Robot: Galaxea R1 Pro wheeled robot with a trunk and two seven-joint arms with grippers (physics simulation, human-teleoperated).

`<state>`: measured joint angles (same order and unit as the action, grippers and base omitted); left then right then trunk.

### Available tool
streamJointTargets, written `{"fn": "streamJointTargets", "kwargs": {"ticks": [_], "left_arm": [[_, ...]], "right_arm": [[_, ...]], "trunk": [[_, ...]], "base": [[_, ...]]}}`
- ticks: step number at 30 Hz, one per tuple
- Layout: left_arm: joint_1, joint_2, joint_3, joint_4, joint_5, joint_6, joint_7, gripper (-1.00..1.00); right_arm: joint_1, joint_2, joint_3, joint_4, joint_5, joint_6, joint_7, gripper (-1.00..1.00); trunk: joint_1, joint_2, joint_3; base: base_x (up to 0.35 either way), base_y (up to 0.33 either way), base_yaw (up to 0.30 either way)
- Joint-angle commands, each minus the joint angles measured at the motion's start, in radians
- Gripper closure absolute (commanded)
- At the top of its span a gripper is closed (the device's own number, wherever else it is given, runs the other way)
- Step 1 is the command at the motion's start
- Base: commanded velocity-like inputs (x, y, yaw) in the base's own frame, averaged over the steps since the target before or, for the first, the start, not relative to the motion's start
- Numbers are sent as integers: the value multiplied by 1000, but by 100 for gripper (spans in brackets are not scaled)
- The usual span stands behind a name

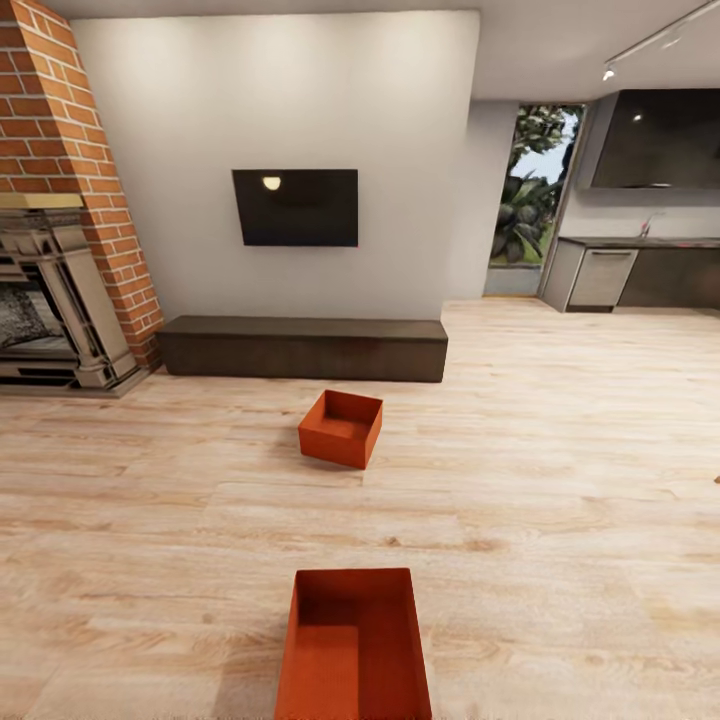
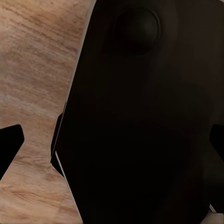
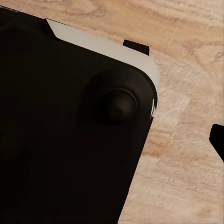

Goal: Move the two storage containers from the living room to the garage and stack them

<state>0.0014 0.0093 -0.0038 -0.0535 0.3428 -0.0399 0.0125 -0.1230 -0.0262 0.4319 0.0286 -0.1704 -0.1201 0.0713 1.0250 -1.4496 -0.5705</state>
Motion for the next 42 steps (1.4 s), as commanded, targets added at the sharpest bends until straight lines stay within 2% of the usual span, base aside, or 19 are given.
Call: {"fn": "streamJointTargets", "kwargs": {"ticks": [1,42], "left_arm": [[0,0,-1,-1,4,-2,1,-100],[0,0,-1,-1,4,-2,1,-100]], "right_arm": [[-1,0,7,3,-11,-6,5,-100],[-1,-5,7,4,-11,-6,6,-100]], "trunk": [[0,0,-2],[0,0,-60]], "base": [[0,0,0],[0,0,0]]}}
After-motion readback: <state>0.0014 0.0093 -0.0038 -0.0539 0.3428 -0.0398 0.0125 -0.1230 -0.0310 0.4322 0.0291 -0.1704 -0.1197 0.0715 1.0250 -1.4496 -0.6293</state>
